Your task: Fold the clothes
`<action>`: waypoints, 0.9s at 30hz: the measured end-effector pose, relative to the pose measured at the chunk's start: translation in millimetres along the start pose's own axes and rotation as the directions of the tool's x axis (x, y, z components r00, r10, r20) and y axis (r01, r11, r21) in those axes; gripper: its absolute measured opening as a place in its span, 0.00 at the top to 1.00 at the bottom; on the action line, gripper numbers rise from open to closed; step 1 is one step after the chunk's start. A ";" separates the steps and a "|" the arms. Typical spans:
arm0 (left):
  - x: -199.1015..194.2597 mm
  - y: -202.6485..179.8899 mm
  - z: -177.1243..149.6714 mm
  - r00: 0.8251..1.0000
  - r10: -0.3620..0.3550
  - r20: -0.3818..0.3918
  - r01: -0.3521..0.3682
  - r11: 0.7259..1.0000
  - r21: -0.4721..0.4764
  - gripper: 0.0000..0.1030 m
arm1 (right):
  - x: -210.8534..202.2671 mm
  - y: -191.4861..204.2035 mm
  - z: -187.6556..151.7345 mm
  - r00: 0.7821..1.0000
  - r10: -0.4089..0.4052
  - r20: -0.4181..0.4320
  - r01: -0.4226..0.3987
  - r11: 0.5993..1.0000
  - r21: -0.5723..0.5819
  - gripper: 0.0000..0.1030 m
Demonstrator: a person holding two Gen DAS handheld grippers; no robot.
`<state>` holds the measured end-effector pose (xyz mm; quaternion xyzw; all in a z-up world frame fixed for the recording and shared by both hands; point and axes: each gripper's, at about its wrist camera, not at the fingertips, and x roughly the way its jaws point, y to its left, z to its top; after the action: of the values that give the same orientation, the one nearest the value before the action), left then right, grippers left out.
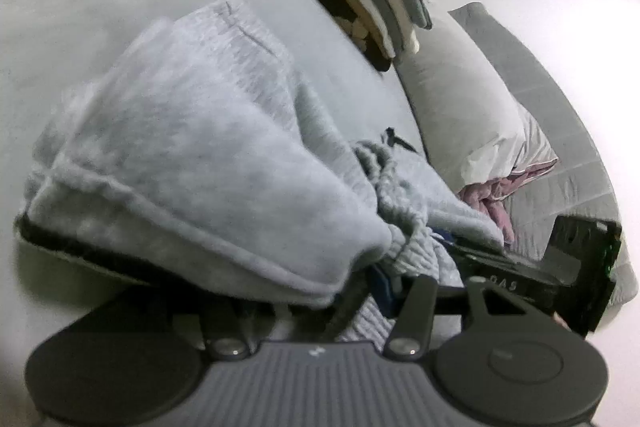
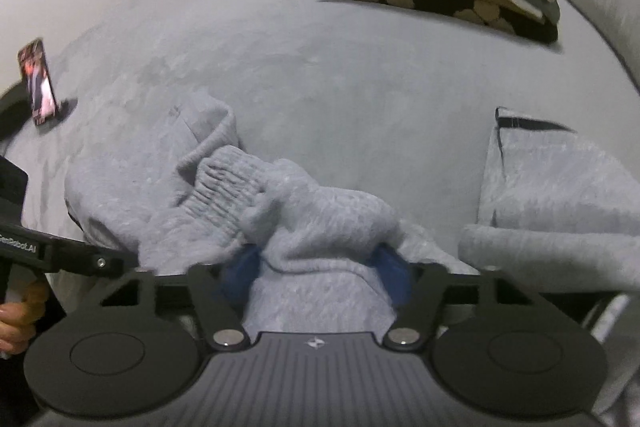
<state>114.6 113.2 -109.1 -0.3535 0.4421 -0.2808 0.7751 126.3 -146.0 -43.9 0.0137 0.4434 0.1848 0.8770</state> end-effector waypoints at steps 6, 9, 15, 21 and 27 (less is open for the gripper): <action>17.4 5.5 25.7 0.996 -0.086 0.040 0.087 0.996 -0.019 0.46 | -6.6 -8.8 0.2 0.994 0.008 0.113 -0.020 0.994 0.104 0.77; 13.7 8.1 34.9 0.992 -0.113 0.063 0.115 0.993 -0.029 0.47 | -15.0 -15.6 6.8 0.985 0.015 0.170 -0.043 0.986 0.163 0.83; -8.0 8.6 41.6 0.983 -0.158 0.094 0.161 0.987 -0.022 0.47 | -43.8 -13.7 15.8 0.959 0.062 0.278 -0.118 0.975 0.189 0.89; -43.3 11.5 44.2 0.964 -0.166 0.209 0.167 0.986 0.011 0.54 | -61.6 18.3 13.1 0.937 0.156 0.314 -0.201 0.972 0.119 0.91; -76.3 10.8 56.3 0.932 -0.124 0.341 0.113 0.992 0.052 0.75 | -63.6 68.9 30.5 0.916 0.232 0.326 -0.258 0.966 0.037 0.91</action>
<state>131.3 193.5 -60.4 -0.4106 0.2736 -0.2679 0.8275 94.5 -98.9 36.7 0.1336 0.2975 0.2706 0.9057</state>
